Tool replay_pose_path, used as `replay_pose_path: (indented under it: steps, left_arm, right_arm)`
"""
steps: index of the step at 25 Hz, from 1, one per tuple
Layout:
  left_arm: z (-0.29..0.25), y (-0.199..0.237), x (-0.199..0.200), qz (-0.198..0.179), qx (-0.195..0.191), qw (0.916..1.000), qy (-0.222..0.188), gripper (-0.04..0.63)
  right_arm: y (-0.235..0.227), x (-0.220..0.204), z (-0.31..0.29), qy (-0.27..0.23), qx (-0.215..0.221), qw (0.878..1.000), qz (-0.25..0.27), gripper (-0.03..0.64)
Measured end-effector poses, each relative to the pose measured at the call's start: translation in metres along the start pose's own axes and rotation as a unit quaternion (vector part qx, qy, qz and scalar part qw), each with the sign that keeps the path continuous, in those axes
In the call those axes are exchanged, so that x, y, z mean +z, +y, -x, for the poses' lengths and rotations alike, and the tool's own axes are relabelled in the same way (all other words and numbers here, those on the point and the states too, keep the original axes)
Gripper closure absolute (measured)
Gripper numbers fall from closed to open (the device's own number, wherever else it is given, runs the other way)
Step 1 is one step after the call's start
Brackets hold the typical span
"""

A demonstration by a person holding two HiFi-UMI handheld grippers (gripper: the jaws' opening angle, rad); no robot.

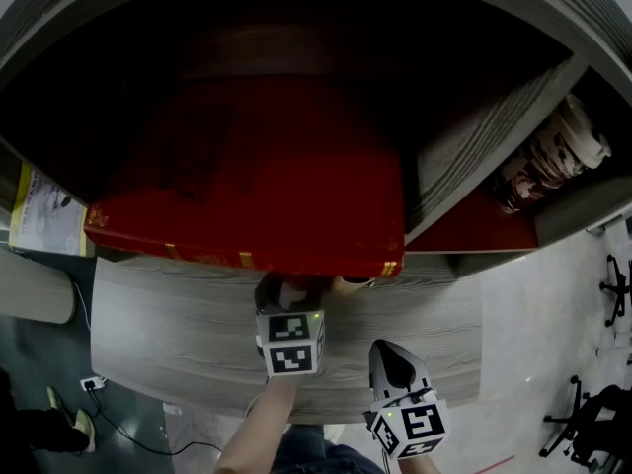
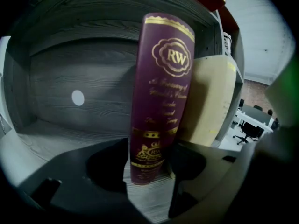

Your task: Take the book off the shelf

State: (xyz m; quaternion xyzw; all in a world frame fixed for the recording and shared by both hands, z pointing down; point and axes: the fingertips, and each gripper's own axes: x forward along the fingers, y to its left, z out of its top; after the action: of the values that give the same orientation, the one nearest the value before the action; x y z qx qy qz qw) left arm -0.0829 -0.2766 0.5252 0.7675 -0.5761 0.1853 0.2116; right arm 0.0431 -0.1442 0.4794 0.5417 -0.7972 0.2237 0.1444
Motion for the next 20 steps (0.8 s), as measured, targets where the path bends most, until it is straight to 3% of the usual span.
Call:
replay_pose_path:
  steps: [20]
  left_arm:
    - [-0.030, 0.011, 0.011, -0.006, 0.029, 0.9994, -0.016, 0.367]
  right_arm:
    - [-0.016, -0.008, -0.008, 0.010, -0.011, 1.000, -0.011, 0.609]
